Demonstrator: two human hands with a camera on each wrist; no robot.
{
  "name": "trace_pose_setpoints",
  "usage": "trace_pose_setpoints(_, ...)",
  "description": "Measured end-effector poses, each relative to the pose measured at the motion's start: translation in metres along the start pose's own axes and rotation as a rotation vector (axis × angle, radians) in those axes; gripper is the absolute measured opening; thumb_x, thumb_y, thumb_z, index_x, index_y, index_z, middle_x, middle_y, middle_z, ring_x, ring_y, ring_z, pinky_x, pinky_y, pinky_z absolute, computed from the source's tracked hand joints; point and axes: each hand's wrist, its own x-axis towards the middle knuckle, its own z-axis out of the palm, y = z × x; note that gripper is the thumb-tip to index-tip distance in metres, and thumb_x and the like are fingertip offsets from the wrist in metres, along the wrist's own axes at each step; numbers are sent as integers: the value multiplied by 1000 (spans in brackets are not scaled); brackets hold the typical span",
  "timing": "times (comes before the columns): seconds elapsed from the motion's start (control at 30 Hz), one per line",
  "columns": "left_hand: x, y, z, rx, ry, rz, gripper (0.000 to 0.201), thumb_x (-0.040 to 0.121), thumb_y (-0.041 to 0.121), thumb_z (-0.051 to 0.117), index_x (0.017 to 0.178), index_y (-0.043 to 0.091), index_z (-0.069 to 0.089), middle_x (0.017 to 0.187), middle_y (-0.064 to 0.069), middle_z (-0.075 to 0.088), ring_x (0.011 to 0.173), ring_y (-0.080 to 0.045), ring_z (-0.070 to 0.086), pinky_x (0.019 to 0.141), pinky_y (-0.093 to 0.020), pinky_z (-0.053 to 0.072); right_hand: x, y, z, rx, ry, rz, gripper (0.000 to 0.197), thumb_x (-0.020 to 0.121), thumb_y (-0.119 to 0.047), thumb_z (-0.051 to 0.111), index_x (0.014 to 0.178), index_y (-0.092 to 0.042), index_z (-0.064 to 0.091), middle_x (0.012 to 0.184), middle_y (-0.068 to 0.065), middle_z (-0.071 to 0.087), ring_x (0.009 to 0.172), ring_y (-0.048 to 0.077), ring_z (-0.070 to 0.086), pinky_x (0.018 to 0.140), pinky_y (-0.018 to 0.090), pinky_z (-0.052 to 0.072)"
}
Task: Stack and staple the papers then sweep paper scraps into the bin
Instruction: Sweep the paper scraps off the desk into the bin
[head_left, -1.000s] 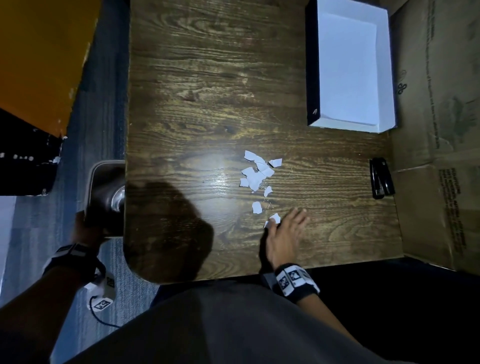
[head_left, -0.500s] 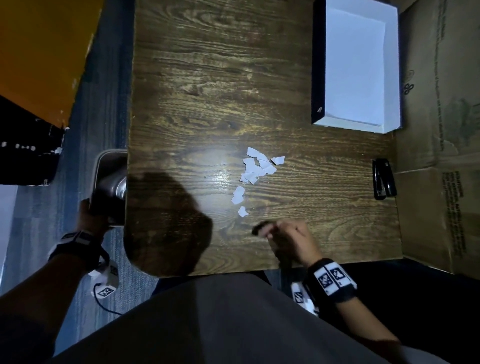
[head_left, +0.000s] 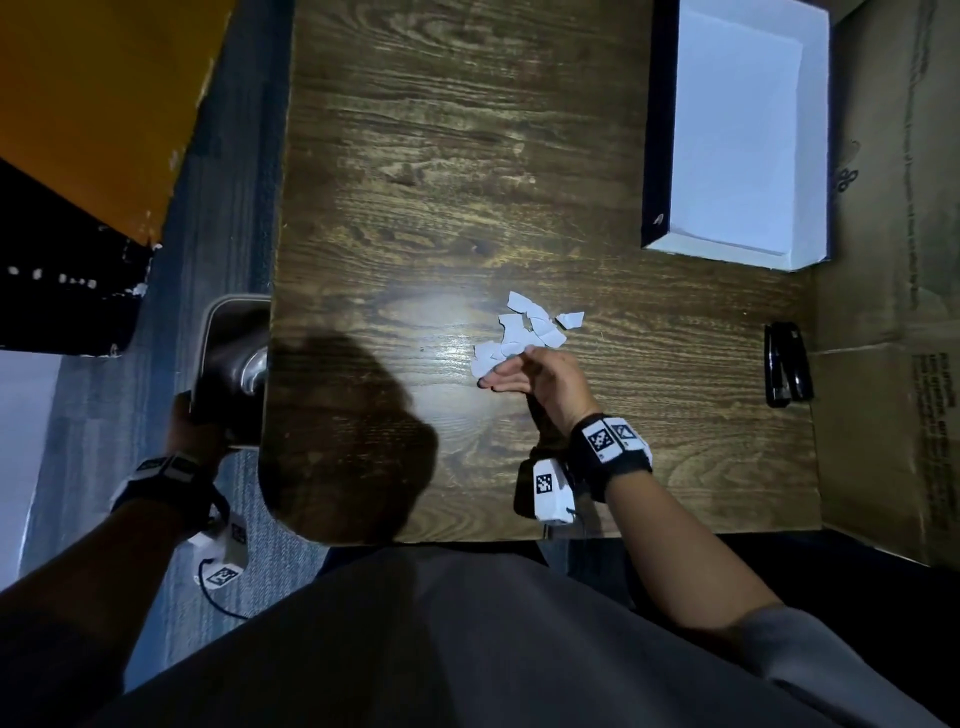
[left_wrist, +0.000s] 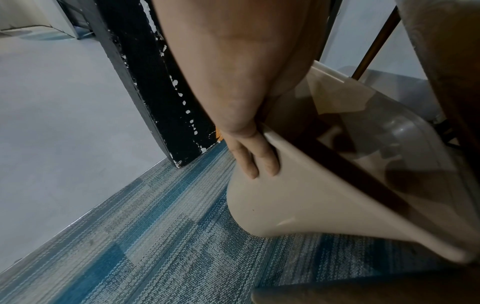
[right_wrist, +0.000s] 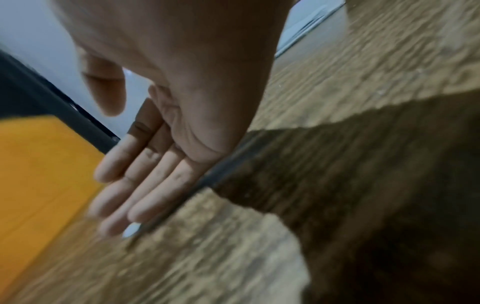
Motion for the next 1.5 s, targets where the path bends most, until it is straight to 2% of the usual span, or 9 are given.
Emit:
trace_pose_setpoints(0.37, 37, -26, -12, -73, 9, -3, 43, 94, -5, 65, 135, -6, 52, 132, -36, 61, 98, -44, 68, 46, -27, 60, 19, -3, 34, -39, 23, 59, 41, 89, -23, 48, 96, 14, 64, 83, 24, 71, 74, 33, 73, 68, 32, 59)
trace_pose_setpoints(0.53, 27, -15, -9, 50, -4, 54, 42, 94, -1, 67, 135, 2, 56, 124, -31, 63, 112, -48, 66, 66, -39, 56, 12, -41, 14, -197, 131, -113, 28, 96, -7, 46, 103, 11, 65, 101, 26, 71, 93, 33, 69, 85, 38, 53)
trace_pose_setpoints(0.77, 24, 4, -10, -22, -37, 49, 42, 96, -5, 60, 133, 15, 63, 118, -15, 74, 107, -27, 70, 72, -35, 59, 6, -38, -106, -977, 795, -25, 59, 97, -32, 44, 150, -12, 26, 157, 11, 26, 146, 27, 22, 119, 44, 21)
trace_pose_setpoints(0.83, 5, 20, -5, -20, -49, 63, 57, 97, -15, 53, 82, 31, 83, 71, 15, 81, 62, 7, 72, 48, -12, 54, 14, -23, -103, -1175, 845, 95, 69, 99, -39, 38, 153, -6, 10, 162, 13, 6, 150, 29, 3, 121, 45, 9)
trace_pose_setpoints(0.9, -6, 29, -2, -32, -61, 101, 54, 96, -23, 49, 63, 14, 71, 39, 30, 61, 39, 16, 60, 34, -4, 43, 21, -10, -77, -1237, 816, 121, 74, 99, -43, 34, 152, -2, 3, 161, 18, -5, 149, 33, -6, 121, 46, 2)
trace_pose_setpoints(1.07, 18, 17, -9, -22, -88, 187, 25, 91, -26, 53, 106, -8, 63, 38, 24, 62, 37, 14, 59, 34, -2, 41, 20, 12, 22, -1260, 521, -78, 76, 98, -48, 26, 152, -3, -4, 160, 14, -14, 148, 26, -17, 120, 39, -7)
trace_pose_setpoints(1.23, 27, 11, -11, 33, -74, 198, 30, 93, -18, 60, 122, -13, 61, 73, -3, 57, 60, -16, 56, 34, -4, 44, 16, 20, 67, -1268, 228, -193, 72, 99, -42, 30, 153, -7, -4, 162, 7, -12, 148, 20, -19, 120, 34, -8)
trace_pose_setpoints(1.4, 54, -7, -20, 66, -61, 155, 42, 91, -15, 63, 132, -12, 54, 122, -44, 61, 80, -31, 61, 38, -19, 54, 28, -6, 28, -1273, 455, -171, 68, 100, -36, 31, 153, -5, 2, 162, 10, -3, 149, 25, -10, 122, 44, 2)
trace_pose_setpoints(1.5, 54, -4, -19, 20, -76, 86, 27, 92, -18, 58, 118, -11, 59, 106, -39, 64, 69, -20, 56, 35, -12, 51, 46, -11, 31, -1368, 434, -66, 74, 99, -41, 31, 152, -1, -1, 161, 18, -7, 148, 34, -12, 121, 49, 1)
